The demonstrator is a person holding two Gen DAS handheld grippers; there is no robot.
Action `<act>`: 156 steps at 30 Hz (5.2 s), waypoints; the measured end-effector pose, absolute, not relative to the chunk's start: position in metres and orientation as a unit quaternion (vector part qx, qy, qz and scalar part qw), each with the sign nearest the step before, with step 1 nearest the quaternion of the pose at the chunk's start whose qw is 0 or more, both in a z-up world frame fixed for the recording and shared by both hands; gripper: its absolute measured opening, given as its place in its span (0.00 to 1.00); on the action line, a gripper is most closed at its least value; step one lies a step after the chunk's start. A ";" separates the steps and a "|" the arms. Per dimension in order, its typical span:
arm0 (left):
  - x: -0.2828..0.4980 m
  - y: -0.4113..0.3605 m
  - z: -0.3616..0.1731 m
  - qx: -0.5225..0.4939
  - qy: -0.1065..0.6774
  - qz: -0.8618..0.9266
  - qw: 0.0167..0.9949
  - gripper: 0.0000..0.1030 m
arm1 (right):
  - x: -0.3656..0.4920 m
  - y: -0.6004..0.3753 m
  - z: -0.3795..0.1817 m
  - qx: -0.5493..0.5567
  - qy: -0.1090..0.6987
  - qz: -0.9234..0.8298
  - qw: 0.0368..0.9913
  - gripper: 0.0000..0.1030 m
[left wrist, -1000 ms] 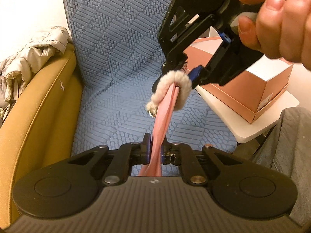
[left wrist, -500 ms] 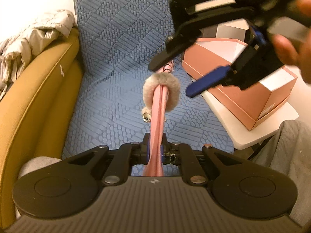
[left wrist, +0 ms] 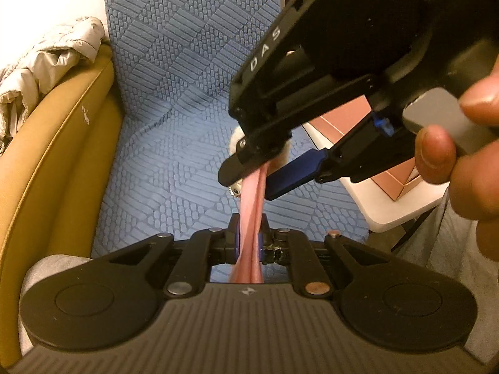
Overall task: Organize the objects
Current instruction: 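Slide the hair tie down the strip with the right tool while the left tool holds, then carry the tied strip over the box with the right tool, then lower the tied strip into the box and open the right tool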
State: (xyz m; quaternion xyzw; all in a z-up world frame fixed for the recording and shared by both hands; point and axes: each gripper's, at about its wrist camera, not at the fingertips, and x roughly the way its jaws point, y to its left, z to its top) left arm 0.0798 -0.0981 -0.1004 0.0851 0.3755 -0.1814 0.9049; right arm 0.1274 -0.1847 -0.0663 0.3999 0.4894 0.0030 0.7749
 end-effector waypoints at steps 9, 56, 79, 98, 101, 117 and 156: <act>0.085 -0.098 -0.096 0.059 0.396 -0.193 0.896 0.35 | 0.125 -0.189 -0.069 0.393 0.492 -0.009 0.777 0.14; 0.108 -0.095 -0.041 -0.081 0.471 -0.140 0.867 0.94 | 0.054 -0.249 -0.003 0.231 0.426 -0.052 0.873 0.10; 0.128 -0.140 0.006 -0.078 0.487 -0.138 0.859 0.97 | 0.060 -0.293 0.057 0.241 0.411 -0.030 0.879 0.10; 0.167 -0.246 0.034 -0.040 0.474 -0.187 0.860 0.97 | 0.058 -0.381 0.074 0.263 0.385 -0.057 0.883 0.11; 0.176 -0.264 0.035 -0.033 0.475 -0.192 0.858 0.97 | 0.058 -0.398 0.065 0.264 0.381 -0.070 0.883 0.11; 0.246 -0.324 -0.026 -0.014 0.507 -0.218 0.834 0.97 | 0.091 -0.471 -0.011 0.277 0.399 -0.137 0.863 0.11; 0.309 -0.338 -0.095 -0.024 0.532 -0.207 0.820 0.97 | 0.140 -0.525 -0.114 0.267 0.444 -0.201 0.831 0.89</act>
